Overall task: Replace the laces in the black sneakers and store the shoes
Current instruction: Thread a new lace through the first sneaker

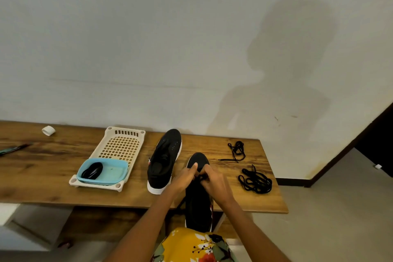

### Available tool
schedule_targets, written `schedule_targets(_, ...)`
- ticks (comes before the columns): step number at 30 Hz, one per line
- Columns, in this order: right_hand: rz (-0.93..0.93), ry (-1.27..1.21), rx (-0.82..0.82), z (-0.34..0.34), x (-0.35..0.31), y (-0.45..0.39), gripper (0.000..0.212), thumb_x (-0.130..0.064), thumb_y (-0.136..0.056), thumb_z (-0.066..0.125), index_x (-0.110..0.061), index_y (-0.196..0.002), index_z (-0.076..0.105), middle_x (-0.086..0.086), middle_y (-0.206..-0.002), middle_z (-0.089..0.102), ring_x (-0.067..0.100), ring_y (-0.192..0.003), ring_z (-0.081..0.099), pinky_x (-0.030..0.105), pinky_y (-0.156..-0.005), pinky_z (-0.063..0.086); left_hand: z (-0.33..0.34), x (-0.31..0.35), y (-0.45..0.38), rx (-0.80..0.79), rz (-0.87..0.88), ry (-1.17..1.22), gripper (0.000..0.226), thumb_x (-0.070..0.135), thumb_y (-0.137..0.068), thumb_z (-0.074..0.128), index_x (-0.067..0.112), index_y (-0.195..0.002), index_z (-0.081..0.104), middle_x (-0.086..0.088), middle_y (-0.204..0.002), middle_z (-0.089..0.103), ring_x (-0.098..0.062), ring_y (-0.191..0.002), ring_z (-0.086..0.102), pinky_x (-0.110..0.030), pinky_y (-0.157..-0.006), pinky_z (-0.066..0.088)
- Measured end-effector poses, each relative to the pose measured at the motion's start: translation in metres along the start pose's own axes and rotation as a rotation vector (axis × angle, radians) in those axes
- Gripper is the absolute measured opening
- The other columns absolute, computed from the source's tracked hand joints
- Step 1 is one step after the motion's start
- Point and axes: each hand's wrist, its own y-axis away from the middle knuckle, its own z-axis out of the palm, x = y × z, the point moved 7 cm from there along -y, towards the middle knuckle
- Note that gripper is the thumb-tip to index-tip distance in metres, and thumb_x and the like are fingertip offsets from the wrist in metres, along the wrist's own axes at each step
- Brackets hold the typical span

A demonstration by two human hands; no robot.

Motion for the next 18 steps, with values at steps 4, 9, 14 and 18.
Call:
schedule_targets(4,-0.005,-0.047,0.016,-0.003,0.001,0.000,0.015,-0.004,-0.079,0.061,-0.012,-0.091,0.061,0.002,-0.090,0.065,0.016,-0.076,0.061,0.025,-0.059,0.044,-0.005,0.008,0.001,0.140,-0.026,0.113,0.054,0.049,-0.098,0.028,0.015,-0.138,0.043,-0.009,-0.143,0.039,-0.028,-0.131,0.039,-0.037,-0.109,0.033)
schedule_targets(9,0.024,-0.067,0.039,-0.006,0.016,0.006,0.015,-0.008,-0.079,0.065,-0.020,-0.088,0.062,-0.004,-0.090,0.063,0.008,-0.081,0.056,0.024,-0.067,0.049,-0.055,-0.012,0.010,0.639,-0.067,0.939,0.054,0.032,-0.097,0.044,0.009,-0.143,0.029,-0.019,-0.136,0.044,-0.032,-0.119,0.050,-0.042,-0.103,0.039)
schedule_targets(14,0.047,-0.190,0.044,-0.008,0.018,0.007,0.014,-0.004,-0.082,0.068,-0.015,-0.090,0.067,-0.001,-0.093,0.065,0.006,-0.084,0.058,0.024,-0.073,0.051,-0.067,-0.026,0.016,0.512,0.037,1.178,0.003,0.014,-0.097,0.047,0.013,-0.099,0.047,-0.002,-0.060,0.039,-0.007,-0.036,0.040,-0.024,-0.041,0.043)
schedule_targets(18,0.046,-0.185,0.015,-0.007,0.014,0.005,0.015,0.000,-0.083,0.064,-0.011,-0.091,0.070,0.003,-0.102,0.063,0.005,-0.096,0.050,0.023,-0.084,0.049,-0.050,-0.004,0.020,0.144,0.217,-0.040,0.022,0.035,-0.092,0.055,0.014,-0.095,0.061,0.007,-0.066,0.050,-0.009,-0.060,0.049,-0.018,-0.052,0.036)
